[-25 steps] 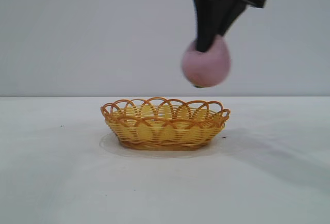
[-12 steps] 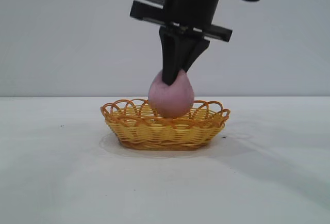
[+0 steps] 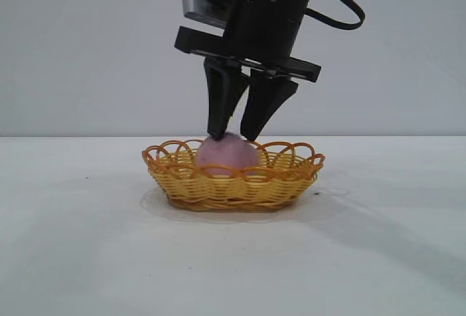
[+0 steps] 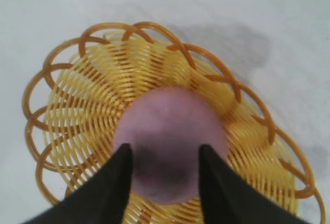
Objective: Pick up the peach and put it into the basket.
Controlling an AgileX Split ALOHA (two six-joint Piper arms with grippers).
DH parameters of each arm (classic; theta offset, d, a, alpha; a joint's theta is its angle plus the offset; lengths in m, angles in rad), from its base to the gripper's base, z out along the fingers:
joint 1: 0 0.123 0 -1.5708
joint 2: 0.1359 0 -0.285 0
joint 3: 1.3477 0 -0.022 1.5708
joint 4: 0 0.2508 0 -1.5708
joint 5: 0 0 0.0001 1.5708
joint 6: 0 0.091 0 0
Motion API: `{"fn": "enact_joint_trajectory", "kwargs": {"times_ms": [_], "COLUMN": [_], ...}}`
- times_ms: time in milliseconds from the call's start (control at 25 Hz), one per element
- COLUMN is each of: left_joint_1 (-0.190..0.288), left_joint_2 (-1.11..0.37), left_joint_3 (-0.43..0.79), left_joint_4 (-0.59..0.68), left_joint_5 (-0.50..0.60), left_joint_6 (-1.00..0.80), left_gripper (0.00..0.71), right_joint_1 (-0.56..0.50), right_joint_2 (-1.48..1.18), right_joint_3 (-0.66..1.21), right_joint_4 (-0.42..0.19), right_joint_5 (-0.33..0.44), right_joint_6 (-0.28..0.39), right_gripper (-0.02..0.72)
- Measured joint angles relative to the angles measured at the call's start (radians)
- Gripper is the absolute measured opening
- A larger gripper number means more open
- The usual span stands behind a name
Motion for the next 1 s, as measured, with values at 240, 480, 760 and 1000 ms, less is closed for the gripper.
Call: {"fn": "enact_joint_trajectory", "kwargs": {"times_ms": [240, 480, 760, 1000], "left_joint_1": [0.0, 0.0, 0.0, 0.0], "left_joint_2": [0.0, 0.0, 0.0, 0.0], "left_joint_3": [0.0, 0.0, 0.0, 0.0], "left_joint_4": [0.0, 0.0, 0.0, 0.0], "left_joint_5": [0.0, 0.0, 0.0, 0.0], "left_joint_6": [0.0, 0.0, 0.0, 0.0], "left_gripper": [0.465, 0.465, 0.465, 0.465], "right_joint_1": [0.0, -0.084, -0.317, -0.455], "right_joint_2": [0.0, -0.052, -0.097, -0.097], "right_joint_3": [0.0, 0.0, 0.0, 0.0], "right_joint_4": [0.0, 0.002, -0.032, -0.135], "right_joint_5": [0.0, 0.039, 0.12, 0.203], "right_joint_6": [0.0, 0.006, 0.011, 0.021], "right_gripper": [0.365, 0.365, 0.365, 0.365]}}
